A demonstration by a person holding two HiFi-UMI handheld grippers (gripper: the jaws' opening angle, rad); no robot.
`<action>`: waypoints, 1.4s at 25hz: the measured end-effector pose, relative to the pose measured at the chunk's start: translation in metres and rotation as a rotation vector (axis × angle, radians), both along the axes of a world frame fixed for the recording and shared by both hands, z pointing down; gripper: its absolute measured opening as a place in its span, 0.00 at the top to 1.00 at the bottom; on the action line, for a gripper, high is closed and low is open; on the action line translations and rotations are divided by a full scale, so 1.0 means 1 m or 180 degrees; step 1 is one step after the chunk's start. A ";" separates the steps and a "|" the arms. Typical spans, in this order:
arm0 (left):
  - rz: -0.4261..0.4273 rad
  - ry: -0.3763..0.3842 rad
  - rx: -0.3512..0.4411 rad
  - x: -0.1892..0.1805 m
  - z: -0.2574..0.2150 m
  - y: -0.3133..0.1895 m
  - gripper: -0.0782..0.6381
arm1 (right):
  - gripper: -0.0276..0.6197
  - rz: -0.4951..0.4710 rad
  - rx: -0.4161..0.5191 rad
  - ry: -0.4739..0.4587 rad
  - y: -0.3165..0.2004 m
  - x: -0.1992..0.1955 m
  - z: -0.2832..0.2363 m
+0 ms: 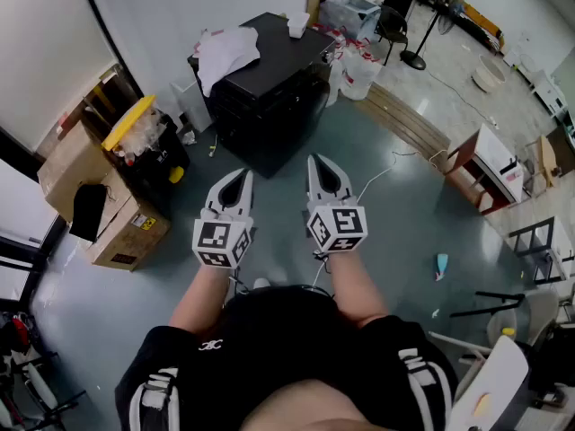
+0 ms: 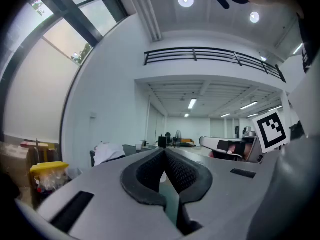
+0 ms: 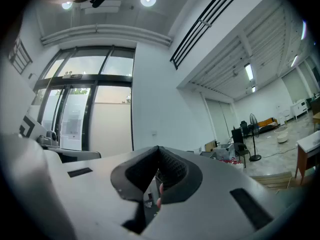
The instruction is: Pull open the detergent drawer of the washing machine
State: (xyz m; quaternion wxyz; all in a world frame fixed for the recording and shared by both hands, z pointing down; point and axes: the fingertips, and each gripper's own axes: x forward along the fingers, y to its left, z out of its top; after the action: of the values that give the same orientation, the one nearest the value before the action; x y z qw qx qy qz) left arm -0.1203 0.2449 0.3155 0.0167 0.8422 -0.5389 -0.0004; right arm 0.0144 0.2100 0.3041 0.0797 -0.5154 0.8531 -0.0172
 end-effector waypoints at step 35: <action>0.0255 0.0152 -0.0012 -0.062 0.026 -0.053 0.89 | 0.95 0.0305 0.0053 0.0251 -0.035 -0.059 0.023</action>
State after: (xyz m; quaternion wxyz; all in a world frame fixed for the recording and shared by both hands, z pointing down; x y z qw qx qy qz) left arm -0.1822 0.1919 0.3419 0.0312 0.8629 -0.5041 -0.0189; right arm -0.0449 0.1750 0.3271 0.0510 -0.5552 0.8300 0.0141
